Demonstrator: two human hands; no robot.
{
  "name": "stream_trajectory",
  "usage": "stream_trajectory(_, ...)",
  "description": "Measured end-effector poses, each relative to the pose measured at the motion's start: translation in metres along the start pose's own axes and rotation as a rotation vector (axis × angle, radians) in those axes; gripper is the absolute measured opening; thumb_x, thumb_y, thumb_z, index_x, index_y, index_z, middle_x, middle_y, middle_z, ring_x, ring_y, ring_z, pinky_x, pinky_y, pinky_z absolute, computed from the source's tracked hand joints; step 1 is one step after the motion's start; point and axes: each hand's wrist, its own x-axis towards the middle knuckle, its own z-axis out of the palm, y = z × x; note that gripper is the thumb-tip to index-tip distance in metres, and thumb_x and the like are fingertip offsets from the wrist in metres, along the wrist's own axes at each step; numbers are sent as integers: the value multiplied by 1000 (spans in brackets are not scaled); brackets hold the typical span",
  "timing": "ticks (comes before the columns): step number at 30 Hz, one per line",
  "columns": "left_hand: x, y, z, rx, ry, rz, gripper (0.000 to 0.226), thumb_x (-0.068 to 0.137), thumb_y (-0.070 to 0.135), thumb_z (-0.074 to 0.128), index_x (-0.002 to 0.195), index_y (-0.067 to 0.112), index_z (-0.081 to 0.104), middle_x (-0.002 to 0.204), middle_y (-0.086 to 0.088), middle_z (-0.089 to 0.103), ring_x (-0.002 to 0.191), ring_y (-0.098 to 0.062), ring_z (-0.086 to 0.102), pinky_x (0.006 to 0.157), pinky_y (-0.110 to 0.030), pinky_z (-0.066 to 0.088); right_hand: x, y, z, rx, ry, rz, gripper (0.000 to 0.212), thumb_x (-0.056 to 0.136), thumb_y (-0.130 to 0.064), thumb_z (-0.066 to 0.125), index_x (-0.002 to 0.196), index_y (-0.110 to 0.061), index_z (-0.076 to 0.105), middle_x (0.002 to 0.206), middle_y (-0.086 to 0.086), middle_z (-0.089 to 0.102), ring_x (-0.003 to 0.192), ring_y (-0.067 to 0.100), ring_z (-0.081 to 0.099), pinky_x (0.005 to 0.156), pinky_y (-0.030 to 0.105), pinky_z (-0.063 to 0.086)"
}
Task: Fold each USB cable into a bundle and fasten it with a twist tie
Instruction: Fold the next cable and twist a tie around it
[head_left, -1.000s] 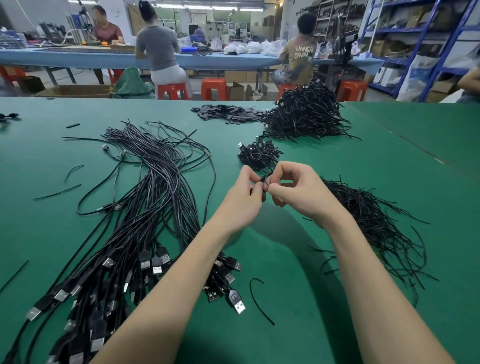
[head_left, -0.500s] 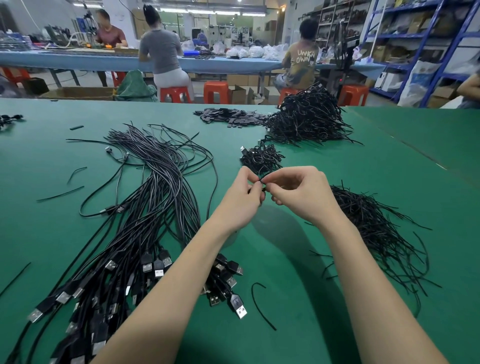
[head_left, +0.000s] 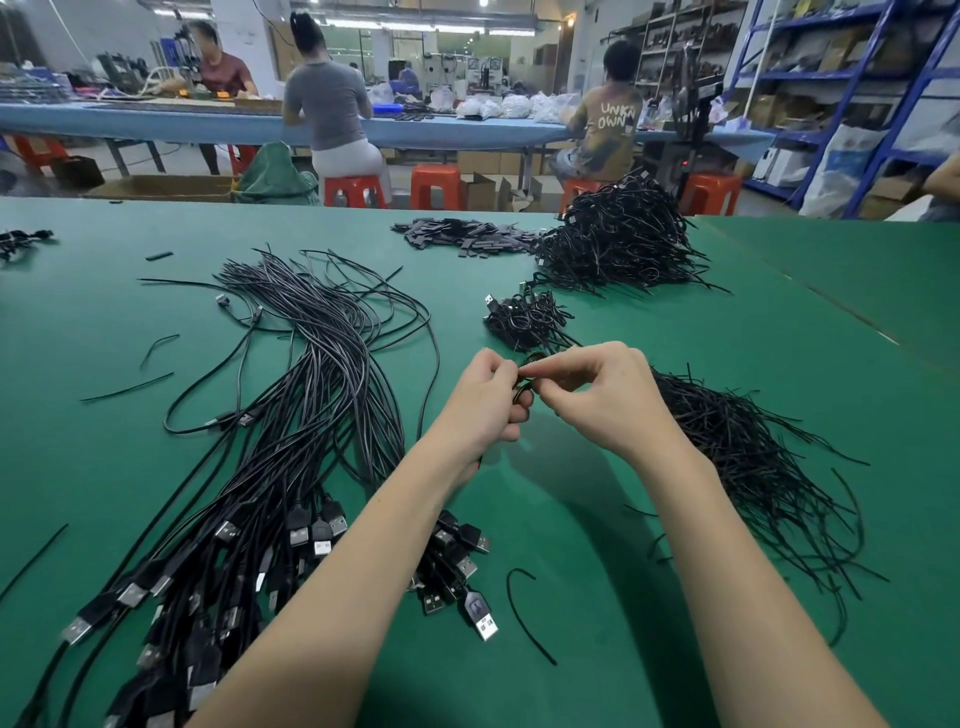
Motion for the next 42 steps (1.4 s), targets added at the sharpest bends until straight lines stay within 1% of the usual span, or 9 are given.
stream_trajectory(3, 1, 2, -2, -23, 23, 0, 19, 103, 16, 37, 84, 16, 39, 70, -3, 54, 50, -11, 40, 40, -18, 30, 0, 1, -1, 70, -30, 73, 24, 84, -15, 72, 86, -36, 83, 67, -24, 72, 61, 6, 68, 62, 16, 51)
stream_trajectory(9, -4, 4, 1, 32, 2, 7, 20, 103, 20, 40, 84, 17, 37, 68, -2, 54, 52, -12, 39, 40, -18, 29, 1, 3, -3, 99, -49, 89, 27, 83, -12, 70, 85, -36, 83, 63, -23, 70, 52, -4, 58, 56, 7, 42)
stream_trajectory(12, -5, 5, 1, -85, -4, -36, 18, 103, 13, 37, 86, 14, 37, 69, -6, 51, 51, -12, 38, 39, -19, 26, 1, 4, -4, 206, -94, 153, 25, 86, -11, 71, 86, -33, 83, 70, -13, 75, 58, 4, 58, 59, 20, 52)
stream_trajectory(17, -3, 15, 1, -344, -97, -109, 15, 102, 9, 29, 105, 4, 43, 63, -4, 50, 46, -10, 38, 37, -19, 22, 0, 6, -9, 664, -140, 401, 14, 85, -14, 76, 87, -26, 82, 83, -4, 76, 59, 7, 57, 56, 16, 49)
stream_trajectory(25, -6, 16, 1, -407, -131, -79, 17, 101, 7, 31, 90, 7, 43, 67, -6, 51, 49, -10, 40, 39, -19, 25, 4, 14, 2, 956, -61, 804, 36, 79, -11, 81, 101, -24, 55, 87, -6, 72, 56, 7, 55, 39, 13, 36)
stream_trajectory(32, -16, 20, -8, -316, -435, -33, 23, 102, 8, 36, 83, 10, 48, 73, -7, 56, 58, -13, 44, 46, -19, 29, 1, 29, -6, 1146, -129, 738, 36, 65, -3, 74, 91, -23, 60, 75, -4, 66, 53, 5, 54, 35, 11, 30)
stream_trajectory(35, -19, 18, -14, -211, -558, -53, 22, 103, 7, 40, 82, 13, 41, 78, -12, 60, 61, -15, 49, 49, -19, 37, -5, 41, -15, 1048, -226, 647, 37, 82, 4, 68, 104, -22, 55, 69, -6, 67, 50, 2, 50, 40, 12, 25)
stream_trajectory(37, -21, 17, -16, -146, -652, -68, 21, 102, 6, 44, 82, 12, 43, 83, -15, 64, 64, -16, 53, 53, -19, 43, -11, 46, -25, 976, -322, 492, 41, 75, 1, 75, 101, -22, 53, 72, -4, 70, 56, 6, 50, 51, 20, 21)
stream_trajectory(42, -21, 13, -14, 115, -617, -15, 19, 99, 4, 56, 81, 7, 53, 89, -21, 72, 64, -16, 56, 60, -20, 48, -9, 37, -41, 607, -344, 323, 41, 70, -6, 87, 95, -15, 56, 81, 11, 77, 68, 18, 56, 65, 30, 40)
